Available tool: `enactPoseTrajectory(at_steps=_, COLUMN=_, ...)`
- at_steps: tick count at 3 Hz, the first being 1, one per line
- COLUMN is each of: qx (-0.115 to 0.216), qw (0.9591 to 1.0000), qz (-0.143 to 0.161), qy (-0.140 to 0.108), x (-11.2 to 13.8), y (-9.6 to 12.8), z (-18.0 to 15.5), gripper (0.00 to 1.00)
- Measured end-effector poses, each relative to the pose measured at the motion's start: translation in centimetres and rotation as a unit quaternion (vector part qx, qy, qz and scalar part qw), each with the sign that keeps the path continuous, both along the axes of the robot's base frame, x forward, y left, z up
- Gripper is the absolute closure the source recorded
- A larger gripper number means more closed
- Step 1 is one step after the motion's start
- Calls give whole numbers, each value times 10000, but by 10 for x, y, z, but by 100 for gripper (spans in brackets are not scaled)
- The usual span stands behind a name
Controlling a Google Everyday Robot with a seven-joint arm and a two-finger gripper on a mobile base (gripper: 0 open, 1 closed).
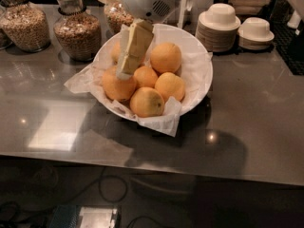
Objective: Pick orange from white bowl
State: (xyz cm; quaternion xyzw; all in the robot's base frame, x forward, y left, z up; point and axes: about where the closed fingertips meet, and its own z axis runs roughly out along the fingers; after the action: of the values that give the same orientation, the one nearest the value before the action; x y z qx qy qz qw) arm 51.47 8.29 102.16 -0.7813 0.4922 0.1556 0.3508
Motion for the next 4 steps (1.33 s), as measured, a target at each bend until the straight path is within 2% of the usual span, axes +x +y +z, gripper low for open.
enactPoseTrajectory(at_steps=1, qx=-1, qw=10000, qz=2, qy=0, x=0, y=0, z=0, gripper=0)
enactPoseTrajectory(at_steps=2, qx=-148, qw=9995, qz=228, qy=144, x=18, y=4, z=-3, gripper=0)
enactPoseTrajectory(at_steps=3, qx=-175, qw=9970, qz=482, qy=575, x=45, y=7, z=-28, gripper=0)
enactPoseTrajectory(at_steps=4, qx=26, qw=9934, qz=513, qy=1026, x=58, y=5, z=-59, gripper=0)
